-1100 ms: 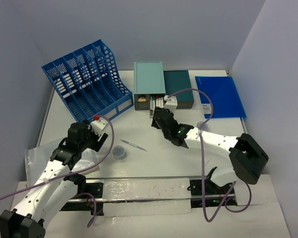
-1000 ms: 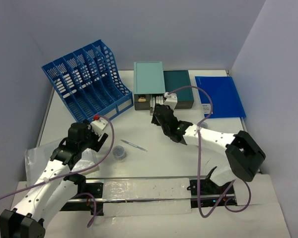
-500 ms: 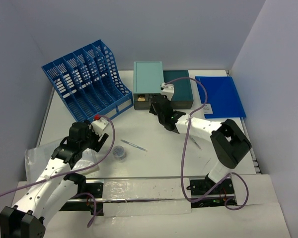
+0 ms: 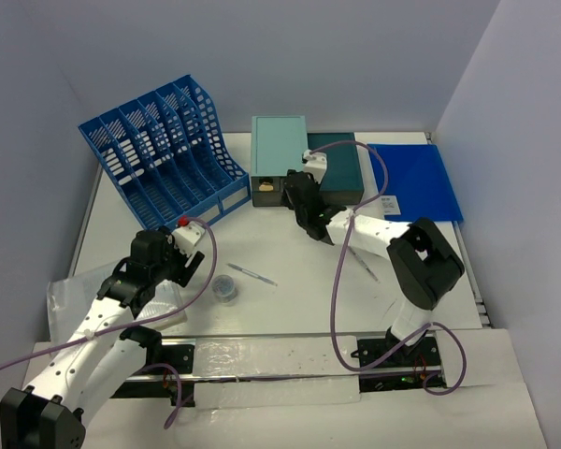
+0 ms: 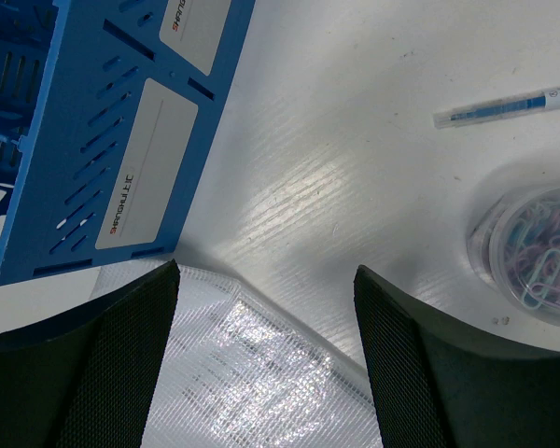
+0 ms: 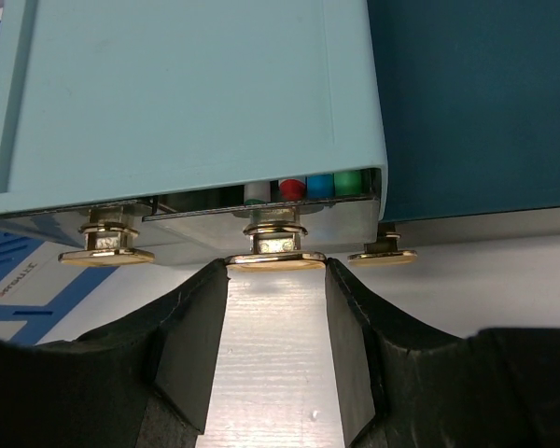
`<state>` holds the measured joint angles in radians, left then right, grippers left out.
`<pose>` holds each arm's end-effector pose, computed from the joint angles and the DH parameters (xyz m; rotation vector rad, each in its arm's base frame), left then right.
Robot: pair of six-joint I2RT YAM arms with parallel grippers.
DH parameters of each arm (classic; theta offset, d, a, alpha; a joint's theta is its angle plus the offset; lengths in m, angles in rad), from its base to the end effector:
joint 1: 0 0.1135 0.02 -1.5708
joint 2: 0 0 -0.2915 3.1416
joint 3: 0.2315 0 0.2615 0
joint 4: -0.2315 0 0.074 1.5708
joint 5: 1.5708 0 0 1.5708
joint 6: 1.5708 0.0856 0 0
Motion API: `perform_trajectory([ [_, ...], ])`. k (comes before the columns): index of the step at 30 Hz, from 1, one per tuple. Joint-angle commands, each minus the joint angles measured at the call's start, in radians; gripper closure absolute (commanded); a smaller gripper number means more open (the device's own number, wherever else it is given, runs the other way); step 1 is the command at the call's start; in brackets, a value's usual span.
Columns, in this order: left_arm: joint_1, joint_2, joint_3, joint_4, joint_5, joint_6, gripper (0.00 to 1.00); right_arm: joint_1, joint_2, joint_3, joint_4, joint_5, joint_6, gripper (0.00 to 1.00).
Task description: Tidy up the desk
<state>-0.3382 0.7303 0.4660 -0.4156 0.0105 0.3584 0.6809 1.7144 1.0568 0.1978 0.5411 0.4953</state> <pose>0.1773 -0.0633 0.1990 0.7735 2.1136 -0.0010 0.3633 0.2376 0.2285 0.1527 1.9615 0.2203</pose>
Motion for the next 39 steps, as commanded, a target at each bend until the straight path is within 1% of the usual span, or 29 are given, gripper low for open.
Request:
perform_trajectory([
  [1,0.007,-0.005,0.001,0.024,-0.003,-0.012,0.18,-0.007,-0.008,0.053,0.125,0.053,-0.006,0.47],
  [5,0.007,-0.005,0.002,0.023,-0.001,-0.012,0.18,-0.008,-0.006,0.056,0.131,0.064,-0.023,0.43],
  [12,0.007,-0.010,0.001,0.023,-0.005,-0.011,0.18,-0.014,0.001,0.077,0.107,0.059,-0.031,0.41],
  [16,0.007,-0.011,0.000,0.023,-0.003,-0.012,0.18,-0.012,-0.042,0.038,0.119,0.042,-0.027,0.41],
  [19,0.007,-0.008,0.001,0.023,0.001,-0.011,0.18,0.015,-0.116,-0.014,0.130,0.036,-0.063,0.41],
  [24,0.007,-0.008,0.000,0.023,0.000,-0.012,0.18,0.061,-0.139,0.000,0.065,0.026,-0.082,0.40],
  [28,0.007,-0.008,0.000,0.023,-0.003,-0.012,0.18,0.085,-0.120,0.021,0.027,-0.038,-0.064,0.38],
  [30,0.007,-0.009,0.000,0.023,-0.003,-0.012,0.18,0.101,-0.074,0.066,0.003,-0.048,-0.051,0.31],
  [31,0.007,-0.009,0.000,0.023,-0.003,-0.012,0.18,0.103,-0.065,0.086,-0.013,-0.037,-0.051,0.31],
  [32,0.008,-0.009,0.000,0.023,-0.002,-0.012,0.18,0.113,-0.040,0.106,-0.046,-0.021,-0.046,0.27],
  [34,0.007,-0.010,0.000,0.023,-0.003,-0.013,0.18,0.129,0.006,0.168,-0.088,0.021,-0.040,0.23],
  [39,0.007,-0.011,0.000,0.022,0.000,-0.012,0.18,0.141,0.088,0.271,-0.136,0.098,-0.041,0.23],
])
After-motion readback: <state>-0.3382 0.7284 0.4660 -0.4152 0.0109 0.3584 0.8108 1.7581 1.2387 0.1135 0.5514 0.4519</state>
